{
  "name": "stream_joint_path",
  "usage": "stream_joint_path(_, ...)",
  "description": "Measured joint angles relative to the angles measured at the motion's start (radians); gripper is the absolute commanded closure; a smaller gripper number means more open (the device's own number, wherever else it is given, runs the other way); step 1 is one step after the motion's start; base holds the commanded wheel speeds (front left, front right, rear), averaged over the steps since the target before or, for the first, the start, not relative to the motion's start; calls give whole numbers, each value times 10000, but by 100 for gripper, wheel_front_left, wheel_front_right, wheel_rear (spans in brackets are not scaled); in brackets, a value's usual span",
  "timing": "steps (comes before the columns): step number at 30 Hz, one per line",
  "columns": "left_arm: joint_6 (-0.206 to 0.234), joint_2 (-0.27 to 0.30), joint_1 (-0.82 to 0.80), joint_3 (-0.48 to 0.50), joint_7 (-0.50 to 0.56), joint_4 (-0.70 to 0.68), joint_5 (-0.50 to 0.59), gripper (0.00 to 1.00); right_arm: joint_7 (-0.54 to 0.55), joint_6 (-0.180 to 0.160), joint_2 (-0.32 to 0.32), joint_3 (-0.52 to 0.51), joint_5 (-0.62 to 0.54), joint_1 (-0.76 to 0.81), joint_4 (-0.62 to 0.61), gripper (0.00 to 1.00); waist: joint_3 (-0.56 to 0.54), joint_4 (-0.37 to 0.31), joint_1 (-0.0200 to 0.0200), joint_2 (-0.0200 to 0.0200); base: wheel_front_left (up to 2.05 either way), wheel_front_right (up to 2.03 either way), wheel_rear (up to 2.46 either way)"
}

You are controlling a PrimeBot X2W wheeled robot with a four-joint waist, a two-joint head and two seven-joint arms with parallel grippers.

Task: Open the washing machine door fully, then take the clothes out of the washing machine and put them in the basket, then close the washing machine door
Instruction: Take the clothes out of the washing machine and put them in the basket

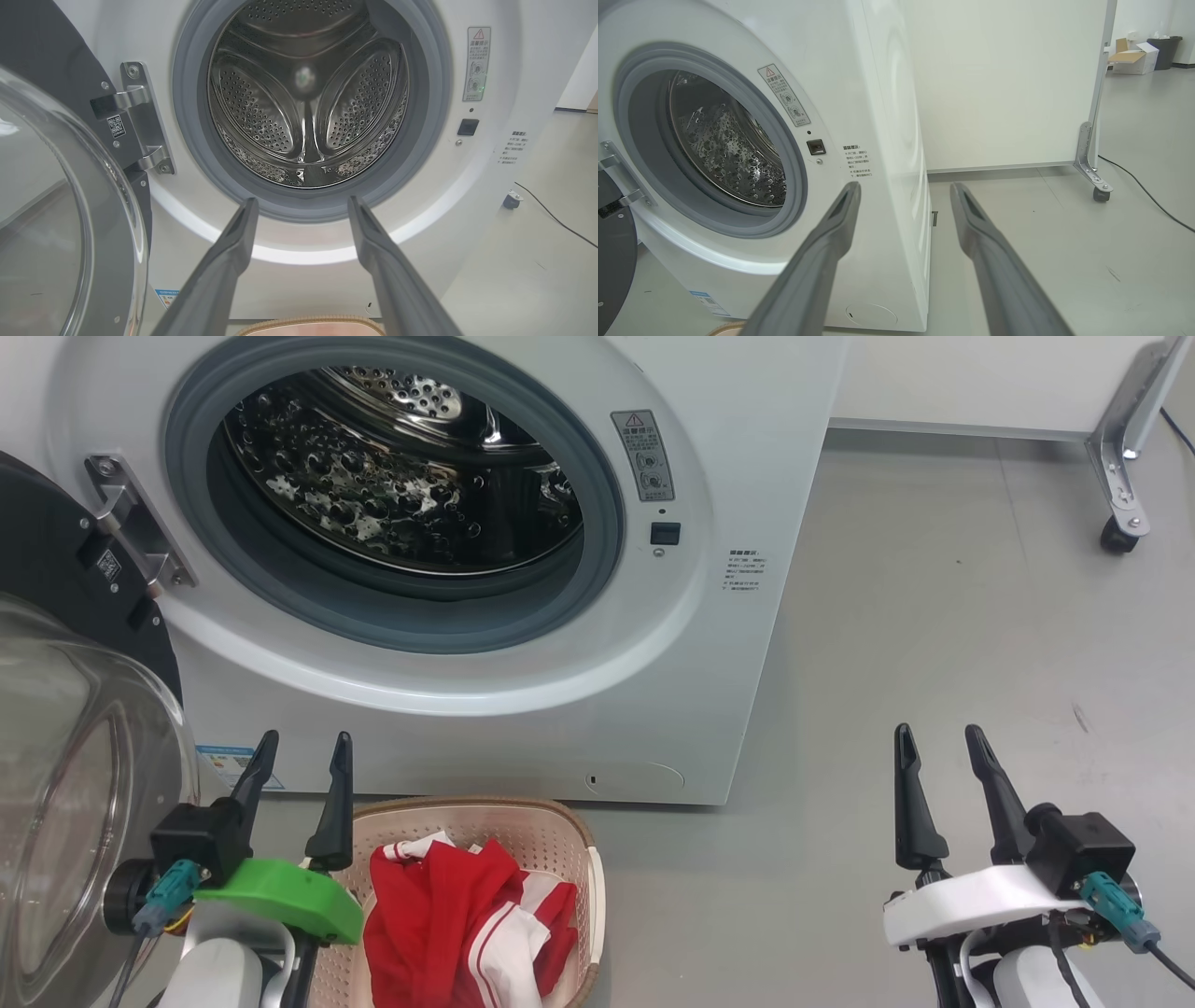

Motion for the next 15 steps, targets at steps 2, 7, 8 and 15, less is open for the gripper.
stream_joint_path(2, -2, -10, 96, 17, -2, -205, -44, 0, 0, 4, 2, 0, -2, 104, -6, 0, -20, -3, 0, 0, 0, 0, 0)
stream_joint_path(7, -2, -19, 533, 12, 0, -577, -111, 0, 0, 48, 0, 15, -92, 244, -31, 0, -61, -39, 0, 0, 0, 0, 0)
stream_joint_path(8, -4, -19, 594, 6, 0, -635, -111, 0, 0, 63, 0, 23, -98, 259, -33, 0, -68, -53, 0, 0, 0, 0, 0)
stream_joint_path(15, -44, -19, 988, -77, 0, -961, -109, 0, 0, 109, -82, 92, -232, 370, -4, 0, -129, -155, 0, 0, 0, 0, 0)
